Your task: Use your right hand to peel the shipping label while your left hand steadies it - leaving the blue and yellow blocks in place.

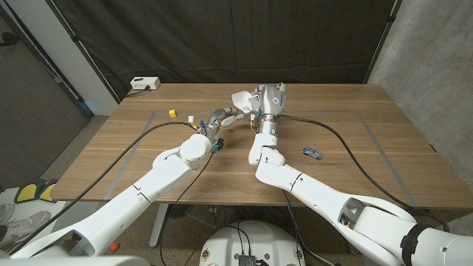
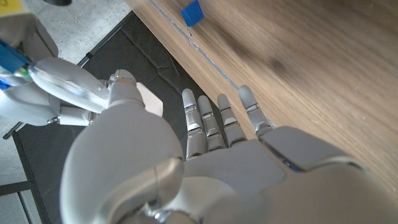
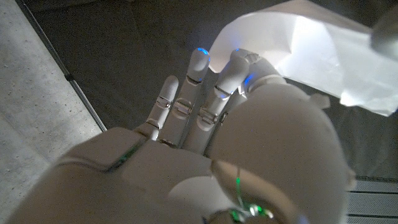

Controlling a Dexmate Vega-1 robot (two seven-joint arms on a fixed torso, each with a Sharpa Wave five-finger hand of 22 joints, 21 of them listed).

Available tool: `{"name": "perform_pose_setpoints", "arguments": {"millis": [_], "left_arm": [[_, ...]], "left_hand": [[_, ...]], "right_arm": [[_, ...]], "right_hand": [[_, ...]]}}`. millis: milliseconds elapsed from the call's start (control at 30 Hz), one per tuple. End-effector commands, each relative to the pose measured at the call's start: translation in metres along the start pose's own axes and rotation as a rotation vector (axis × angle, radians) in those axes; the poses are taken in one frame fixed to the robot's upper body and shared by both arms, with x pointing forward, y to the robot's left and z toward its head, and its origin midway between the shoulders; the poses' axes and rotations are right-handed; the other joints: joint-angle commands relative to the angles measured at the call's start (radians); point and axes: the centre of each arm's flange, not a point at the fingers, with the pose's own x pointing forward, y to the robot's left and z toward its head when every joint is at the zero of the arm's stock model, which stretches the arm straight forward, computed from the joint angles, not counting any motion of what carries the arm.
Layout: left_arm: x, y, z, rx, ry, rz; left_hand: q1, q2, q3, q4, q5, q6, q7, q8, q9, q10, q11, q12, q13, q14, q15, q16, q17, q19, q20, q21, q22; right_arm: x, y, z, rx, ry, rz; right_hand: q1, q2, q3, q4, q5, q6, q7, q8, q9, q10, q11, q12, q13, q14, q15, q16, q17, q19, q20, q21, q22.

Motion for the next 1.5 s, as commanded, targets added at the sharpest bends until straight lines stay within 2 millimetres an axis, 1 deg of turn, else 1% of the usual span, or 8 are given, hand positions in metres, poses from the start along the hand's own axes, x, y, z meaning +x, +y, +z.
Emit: {"name": "perform_pose_setpoints", "arguments": {"millis": [33,200,400,733,933,1133,1233,1500], "left_arm": [[0.006,-0.013,0.002,-0.138,0.001,-0.068],[0.003,-0.013,0.001,-0.230,-0.015,0.043],[-0.002,-0.012,-0.002,-0.323,-0.028,0.180],[-0.003,-0.010,-0.002,-0.374,-0.035,0.228],[0.002,-0.010,-0.001,-0.362,-0.008,0.191],[0.008,-0.011,0.002,-0.339,0.006,0.176],[0.011,-0.012,0.004,-0.281,0.030,0.131],[0.021,-0.017,0.009,-0.169,0.062,-0.062]], "left_hand": [[0.024,0.013,0.002,-0.005,0.007,0.017,-0.007,-0.006,-0.012,0.026,-0.001,0.005,-0.009,0.012,-0.004,0.000,0.000,-0.047,0.003,0.013,-0.001],[0.087,0.070,0.031,-0.017,-0.011,0.212,-0.026,-0.010,-0.094,0.156,-0.059,0.028,-0.075,0.120,-0.053,0.010,-0.022,0.005,0.003,0.052,-0.009],[0.123,0.092,0.048,-0.026,-0.039,0.337,-0.025,-0.018,-0.142,0.255,-0.079,0.046,-0.122,0.205,-0.087,0.014,-0.037,0.046,0.003,0.079,-0.020],[0.153,0.103,0.061,-0.034,-0.052,0.422,-0.033,-0.019,-0.156,0.320,-0.096,0.057,-0.154,0.258,-0.109,0.012,-0.046,0.060,0.004,0.096,-0.026],[0.163,0.094,0.061,-0.038,-0.055,0.382,-0.044,-0.048,-0.156,0.276,-0.094,0.041,-0.159,0.240,-0.105,-0.006,-0.050,0.056,0.004,0.101,-0.029],[0.179,0.107,0.073,-0.039,-0.059,0.435,-0.039,-0.047,-0.159,0.320,-0.103,0.053,-0.173,0.260,-0.107,-0.009,-0.051,0.051,0.004,0.108,-0.032],[0.179,0.097,0.070,-0.038,-0.064,0.387,-0.043,-0.076,-0.158,0.273,-0.097,0.036,-0.176,0.251,-0.096,-0.020,-0.053,0.049,0.005,0.112,-0.034],[0.095,0.026,-0.002,0.002,-0.034,0.028,0.001,-0.204,-0.094,0.014,0.009,-0.019,-0.135,0.047,-0.004,-0.080,-0.042,-0.034,0.005,0.105,-0.055]], "right_arm": [[0.004,0.004,0.005,-0.007,-0.014,-0.008],[0.006,0.005,0.004,-0.008,-0.013,-0.003],[0.008,0.008,0.003,-0.012,-0.010,0.009],[0.015,0.012,0.002,-0.012,-0.013,0.020],[0.018,0.013,0.000,0.006,-0.023,0.024],[0.021,0.014,-0.004,0.026,-0.031,0.027],[0.022,0.016,-0.005,0.032,-0.034,0.036],[0.028,0.019,-0.008,0.044,-0.028,0.047]], "right_hand": [[-0.004,-0.007,0.012,0.002,0.012,0.028,0.031,0.003,0.004,0.008,-0.001,-0.003,0.002,0.011,-0.091,-0.002,-0.002,-0.002,0.001,0.013,-0.001],[-0.009,-0.010,0.017,0.002,0.017,0.029,0.031,0.002,0.004,0.007,-0.001,-0.008,0.006,0.015,-0.092,0.000,-0.004,-0.005,0.000,0.026,-0.006],[-0.013,-0.012,0.021,0.002,0.020,0.026,0.031,0.000,0.005,0.008,-0.002,-0.009,0.010,0.012,-0.092,-0.001,-0.005,-0.008,0.001,0.035,-0.010],[-0.018,-0.013,0.028,0.002,0.025,0.027,0.030,-0.002,0.005,0.010,-0.002,-0.016,0.012,0.013,-0.092,-0.001,-0.008,-0.011,0.003,0.050,-0.018],[-0.023,-0.016,0.032,0.002,0.029,0.028,0.030,-0.002,0.006,0.012,-0.002,-0.021,0.012,0.014,-0.092,0.001,-0.009,-0.012,0.001,0.060,-0.025],[-0.027,-0.019,0.036,0.002,0.031,0.027,0.030,-0.003,0.006,0.011,-0.002,-0.023,0.017,0.015,-0.093,0.004,-0.006,-0.012,-0.001,0.066,-0.031],[-0.029,-0.019,0.039,0.003,0.032,0.027,0.029,-0.003,0.007,0.012,-0.002,-0.024,0.018,0.014,-0.093,0.002,-0.008,-0.012,0.000,0.070,-0.035],[-0.033,-0.020,0.043,0.002,0.035,0.028,0.028,-0.004,0.009,0.014,-0.003,-0.027,0.022,0.016,-0.093,0.004,-0.008,-0.014,-0.002,0.078,-0.043]]}}
